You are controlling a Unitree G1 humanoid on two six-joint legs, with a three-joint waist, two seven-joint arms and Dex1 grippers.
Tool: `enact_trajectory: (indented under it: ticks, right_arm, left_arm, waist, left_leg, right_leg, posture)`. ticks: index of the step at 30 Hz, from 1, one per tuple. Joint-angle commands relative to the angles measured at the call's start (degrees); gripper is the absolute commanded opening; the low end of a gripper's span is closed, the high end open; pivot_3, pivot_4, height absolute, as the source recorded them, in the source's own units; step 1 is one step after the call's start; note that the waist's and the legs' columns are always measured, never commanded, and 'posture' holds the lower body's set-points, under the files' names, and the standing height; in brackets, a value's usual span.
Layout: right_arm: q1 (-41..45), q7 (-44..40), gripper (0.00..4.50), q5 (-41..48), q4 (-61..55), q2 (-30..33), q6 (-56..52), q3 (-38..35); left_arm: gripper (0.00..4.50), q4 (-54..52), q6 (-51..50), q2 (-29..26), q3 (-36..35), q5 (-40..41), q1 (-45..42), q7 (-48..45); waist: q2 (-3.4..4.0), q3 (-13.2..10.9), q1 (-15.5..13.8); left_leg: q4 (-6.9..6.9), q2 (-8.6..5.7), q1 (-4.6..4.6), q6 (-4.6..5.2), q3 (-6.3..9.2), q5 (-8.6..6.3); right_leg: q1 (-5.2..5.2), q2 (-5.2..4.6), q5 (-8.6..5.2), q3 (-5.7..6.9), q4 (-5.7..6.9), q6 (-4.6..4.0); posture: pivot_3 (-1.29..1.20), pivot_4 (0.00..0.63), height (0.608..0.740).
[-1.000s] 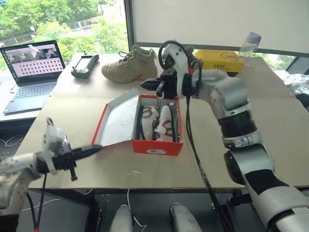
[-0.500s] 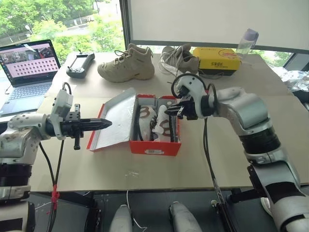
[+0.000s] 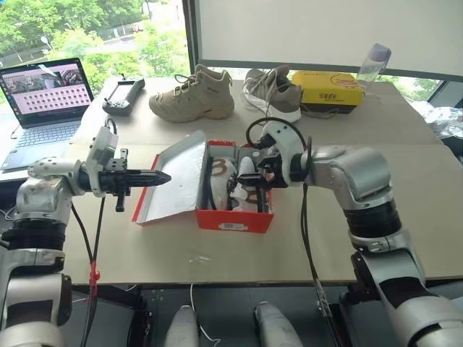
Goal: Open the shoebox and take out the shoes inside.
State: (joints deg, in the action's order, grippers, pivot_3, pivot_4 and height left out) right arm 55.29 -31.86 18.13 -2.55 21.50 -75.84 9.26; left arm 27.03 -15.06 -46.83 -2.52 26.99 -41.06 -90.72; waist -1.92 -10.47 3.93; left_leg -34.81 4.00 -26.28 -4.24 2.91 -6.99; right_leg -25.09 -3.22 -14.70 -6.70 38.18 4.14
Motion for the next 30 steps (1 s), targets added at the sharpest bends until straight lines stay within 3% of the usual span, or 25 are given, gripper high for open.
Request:
enact_trajectory:
  ticks: [1, 13, 15, 17, 23, 30]
  right_arm:
    - [0.39, 2.31, 4.46, -0.62, 1.80, -0.50, -0.01, -1.86]
    - [-0.09, 3.04, 4.46, -4.08, 7.85, 0.29, 5.74, 3.96]
    - [-0.62, 2.74, 4.46, -3.30, 7.89, -1.15, 4.97, 4.18]
    - [-1.34, 2.73, 4.46, -2.92, 8.01, -2.28, 4.45, 4.17]
    - [-1.30, 2.69, 4.46, -2.02, 9.13, -4.73, 3.67, 1.58]
    - [-0.53, 2.75, 4.46, -0.84, 11.39, -7.59, 1.44, -2.74]
  left_arm:
    - [0.00, -1.14, 1.22, -0.03, -1.28, -0.39, -0.30, 0.27]
    - [0.00, -5.05, 0.39, 0.96, -3.98, 1.25, 2.30, 4.30]
    - [0.00, -6.50, 6.28, 5.12, -7.43, 0.81, 4.02, 11.91]
    - [0.00, -9.97, 3.81, 6.64, -8.97, 3.02, 6.97, 13.53]
    - [0.00, -16.47, 0.48, 9.04, -10.07, 6.71, 14.79, 14.64]
    - [0.00, -16.31, 5.52, 14.06, -11.51, 6.13, 15.58, 19.09]
  waist:
    - [0.00, 0.00, 0.04]
    - [0.00, 0.00, 0.00]
    - [0.01, 0.01, -0.13]
    - [-0.02, 0.02, -0.14]
    - [-0.02, 0.02, 0.11]
    - [-0.05, 0.04, 0.03]
  left_leg:
    - [0.00, 0.00, 0.00, 0.00, 0.00, 0.00]
    - [-0.04, 0.00, 0.02, 0.02, 0.03, 0.01]
    - [-0.05, 0.00, 0.02, 0.02, 0.05, 0.01]
    - [-0.08, -0.01, 0.08, 0.02, 0.06, 0.01]
    - [-0.01, 0.00, 0.13, 0.02, 0.06, 0.01]
    - [-0.10, 0.00, 0.30, 0.03, 0.12, 0.02]
  right_leg:
    - [0.00, 0.00, 0.00, 0.00, 0.00, 0.00]
    - [0.05, 0.00, 0.00, 0.03, 0.04, 0.04]
    - [0.07, 0.00, -0.01, 0.04, 0.03, 0.05]
    - [0.15, -0.01, 0.00, 0.07, 0.02, 0.05]
    - [0.15, 0.00, 0.16, 0.06, 0.05, -0.21]
    - [0.44, 0.00, 0.15, 0.13, -0.04, -0.16]
  posture:
    - [0.00, 0.150, 0.712]
    - [0.00, 0.150, 0.712]
    - [0.00, 0.150, 0.712]
    - [0.00, 0.150, 0.712]
    - [0.00, 0.150, 0.712]
    - [0.00, 0.150, 0.712]
